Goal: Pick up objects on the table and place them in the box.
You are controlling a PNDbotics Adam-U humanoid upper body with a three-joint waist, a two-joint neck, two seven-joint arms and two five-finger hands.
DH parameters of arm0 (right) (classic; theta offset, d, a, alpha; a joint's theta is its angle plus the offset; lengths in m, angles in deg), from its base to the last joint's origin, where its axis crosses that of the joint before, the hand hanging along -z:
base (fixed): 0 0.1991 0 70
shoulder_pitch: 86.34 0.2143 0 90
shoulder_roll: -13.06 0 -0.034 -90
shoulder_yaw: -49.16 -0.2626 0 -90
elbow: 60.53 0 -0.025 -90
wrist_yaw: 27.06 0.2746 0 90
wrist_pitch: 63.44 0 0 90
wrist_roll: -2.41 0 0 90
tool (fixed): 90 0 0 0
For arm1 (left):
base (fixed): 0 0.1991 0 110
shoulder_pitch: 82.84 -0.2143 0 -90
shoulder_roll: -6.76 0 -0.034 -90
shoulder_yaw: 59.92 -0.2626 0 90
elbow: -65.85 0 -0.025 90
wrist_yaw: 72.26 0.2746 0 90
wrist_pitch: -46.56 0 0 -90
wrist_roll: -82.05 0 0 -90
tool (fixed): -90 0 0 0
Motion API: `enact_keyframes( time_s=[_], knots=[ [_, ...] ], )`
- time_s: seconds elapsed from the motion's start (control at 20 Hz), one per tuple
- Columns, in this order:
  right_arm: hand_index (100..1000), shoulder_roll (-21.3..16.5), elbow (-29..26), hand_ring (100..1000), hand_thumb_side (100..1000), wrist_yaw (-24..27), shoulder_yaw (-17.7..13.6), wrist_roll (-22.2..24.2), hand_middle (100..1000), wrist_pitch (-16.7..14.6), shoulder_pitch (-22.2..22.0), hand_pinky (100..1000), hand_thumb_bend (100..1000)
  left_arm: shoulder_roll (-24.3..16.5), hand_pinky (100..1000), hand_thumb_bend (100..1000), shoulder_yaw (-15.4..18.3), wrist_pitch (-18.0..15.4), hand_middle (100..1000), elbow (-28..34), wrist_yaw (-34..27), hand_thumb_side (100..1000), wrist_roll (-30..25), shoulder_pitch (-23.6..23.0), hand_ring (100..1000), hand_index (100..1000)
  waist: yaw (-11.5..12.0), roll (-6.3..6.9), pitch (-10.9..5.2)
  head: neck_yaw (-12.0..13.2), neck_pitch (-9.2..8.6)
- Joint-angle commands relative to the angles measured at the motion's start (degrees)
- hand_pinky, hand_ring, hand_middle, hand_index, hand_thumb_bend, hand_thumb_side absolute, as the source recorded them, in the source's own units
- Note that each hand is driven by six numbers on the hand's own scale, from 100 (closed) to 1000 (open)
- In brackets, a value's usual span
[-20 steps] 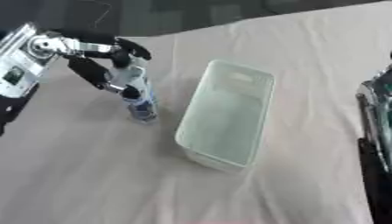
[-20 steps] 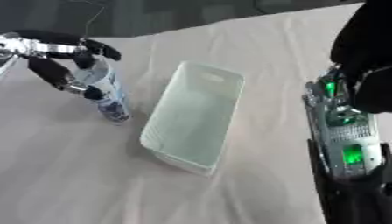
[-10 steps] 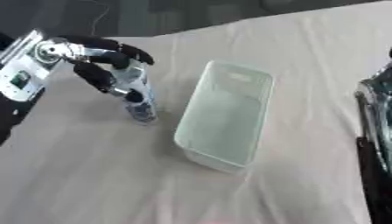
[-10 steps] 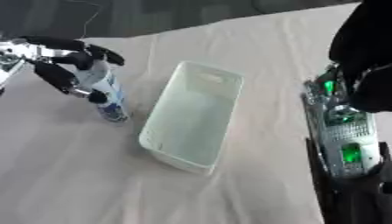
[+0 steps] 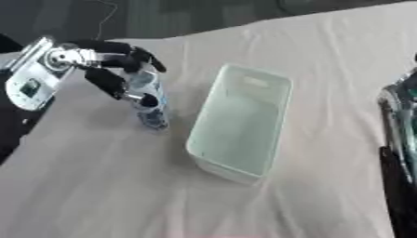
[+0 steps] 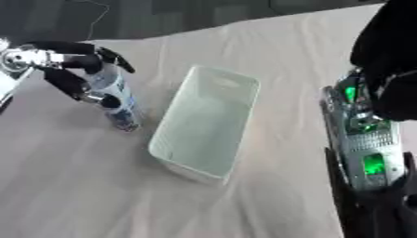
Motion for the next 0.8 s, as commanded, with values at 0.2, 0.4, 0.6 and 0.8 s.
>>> enact_keyframes(
  time_s=[0.2,0.4,0.6,0.8],
  knots=[
    [639,0.4,-0.7,519,1000,0.0,0.0,-0.9,564,-1.1,1.3,407,100,0.2,364,160,0.1,0.8,609,-1.7,2.1,608,5.7,-0.9,382,819,-0.2,-0.34,-0.36,0.6,-0.05],
    [639,0.4,-0.7,519,1000,0.0,0.0,-0.9,563,-1.1,1.4,407,100,0.3,261,100,0.1,1.3,525,-2.3,1.4,625,8.8,-1.1,308,713,-0.2,-0.41,-0.34,0.7,-0.05],
    [639,0.4,-0.7,519,1000,0.0,0.0,-0.9,563,-1.1,1.4,406,100,0.3,196,100,0.1,1.4,467,-2.2,0.1,672,11.3,-1.1,241,598,-0.2,-0.4,-0.36,0.6,-0.05],
    [639,0.4,-0.7,518,1000,-0.1,0.0,-0.9,563,-1.1,1.3,406,100,0.0,116,100,0.0,1.6,395,-2.0,-1.4,648,13.3,-1.0,163,518,-0.1,-0.33,-0.42,0.5,-0.05]
  ],
)
